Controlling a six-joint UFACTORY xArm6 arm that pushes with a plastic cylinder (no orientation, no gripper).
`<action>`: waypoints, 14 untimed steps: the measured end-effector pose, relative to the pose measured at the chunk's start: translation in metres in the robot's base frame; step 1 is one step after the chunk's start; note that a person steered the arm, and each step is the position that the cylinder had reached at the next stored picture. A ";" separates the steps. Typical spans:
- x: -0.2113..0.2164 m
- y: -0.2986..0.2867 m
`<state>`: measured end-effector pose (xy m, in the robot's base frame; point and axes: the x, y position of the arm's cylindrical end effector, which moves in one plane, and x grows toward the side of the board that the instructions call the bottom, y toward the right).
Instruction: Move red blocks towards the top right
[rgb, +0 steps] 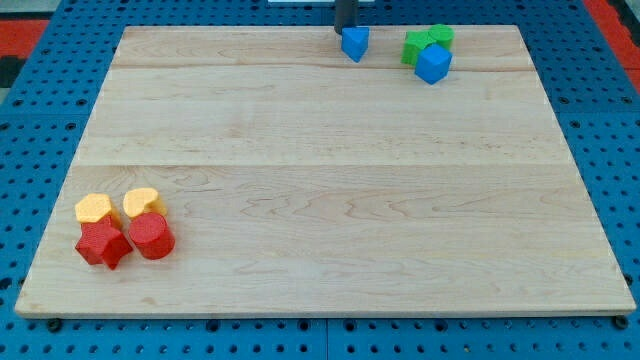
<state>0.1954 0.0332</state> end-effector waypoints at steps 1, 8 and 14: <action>0.000 0.000; 0.254 -0.334; 0.374 -0.258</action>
<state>0.5696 -0.2248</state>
